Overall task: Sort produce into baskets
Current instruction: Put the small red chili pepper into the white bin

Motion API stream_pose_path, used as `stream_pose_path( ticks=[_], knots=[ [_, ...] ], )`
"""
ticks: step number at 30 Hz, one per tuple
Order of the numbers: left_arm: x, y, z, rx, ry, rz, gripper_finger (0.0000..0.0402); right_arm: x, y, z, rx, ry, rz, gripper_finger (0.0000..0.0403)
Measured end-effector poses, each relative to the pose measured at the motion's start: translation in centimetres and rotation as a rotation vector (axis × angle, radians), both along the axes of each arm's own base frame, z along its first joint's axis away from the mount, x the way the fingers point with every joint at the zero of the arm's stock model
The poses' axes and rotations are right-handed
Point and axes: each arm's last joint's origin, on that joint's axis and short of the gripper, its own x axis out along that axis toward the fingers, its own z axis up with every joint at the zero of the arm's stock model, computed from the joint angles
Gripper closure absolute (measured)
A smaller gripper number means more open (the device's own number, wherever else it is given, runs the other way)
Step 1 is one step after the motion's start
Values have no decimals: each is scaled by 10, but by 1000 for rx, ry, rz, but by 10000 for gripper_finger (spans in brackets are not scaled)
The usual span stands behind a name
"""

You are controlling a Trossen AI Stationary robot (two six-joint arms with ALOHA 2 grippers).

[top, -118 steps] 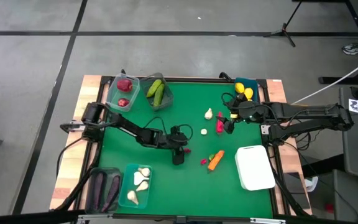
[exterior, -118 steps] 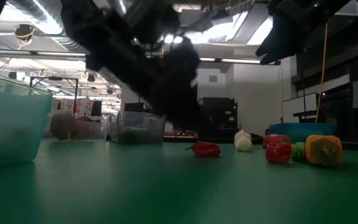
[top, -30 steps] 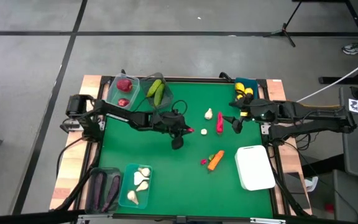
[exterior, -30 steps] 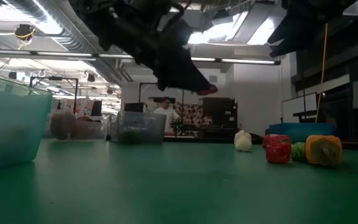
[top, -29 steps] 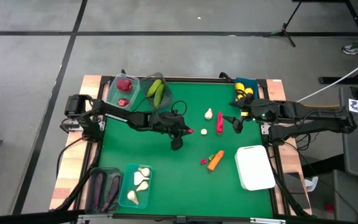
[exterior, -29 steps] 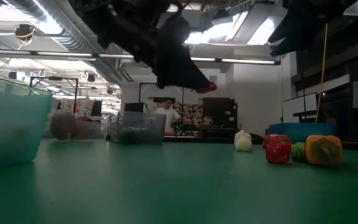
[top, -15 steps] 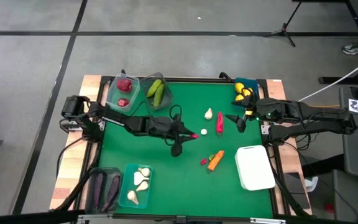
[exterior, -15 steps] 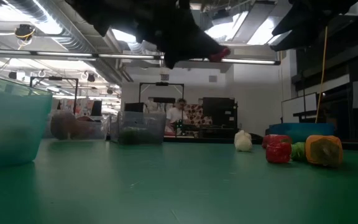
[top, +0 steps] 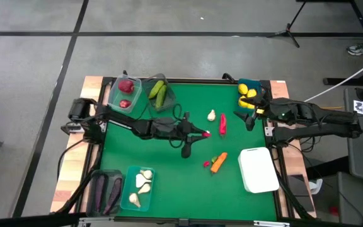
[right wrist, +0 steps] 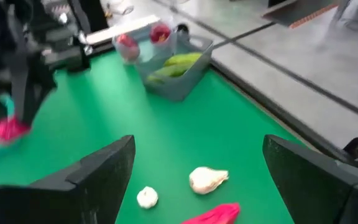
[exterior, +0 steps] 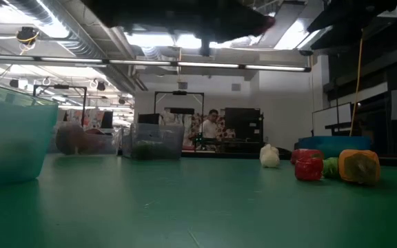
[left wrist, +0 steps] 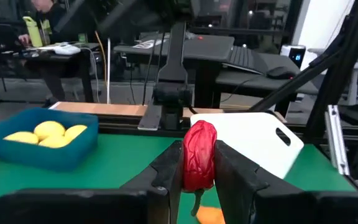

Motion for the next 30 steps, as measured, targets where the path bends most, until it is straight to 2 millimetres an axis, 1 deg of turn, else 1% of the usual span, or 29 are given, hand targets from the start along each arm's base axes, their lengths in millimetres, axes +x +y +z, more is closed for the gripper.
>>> stream_pose_path(
  ticks=[6, 11, 14, 16, 17, 20, 23, 27, 30],
  knots=[
    [49, -3, -13, 54, 18, -10, 323, -16, 0, 7, -3, -79, -17, 52],
    [93, -6, -19, 68, 17, -99, 323, -27, 0, 11, 13, -131, -23, 52],
    [115, -8, -22, 110, 9, -127, 323, -32, 1, 12, 14, -148, -22, 52],
    [127, -9, -23, 129, 16, -147, 323, -33, 1, 13, 14, -152, -22, 52],
    [133, -10, -19, 130, -8, -162, 323, -34, 1, 12, 14, -149, -22, 52],
    [147, -13, -17, 124, -16, -232, 323, -34, 1, 12, 14, -145, -21, 52],
    [157, -19, -20, 156, -30, -289, 323, -34, 1, 11, 14, -132, -22, 52],
    [171, -23, -25, 225, -70, -305, 323, -34, 1, 11, 15, -130, -21, 52],
    [183, -23, -30, 235, -106, -298, 323, -34, 1, 11, 16, -131, -22, 52]
  ],
)
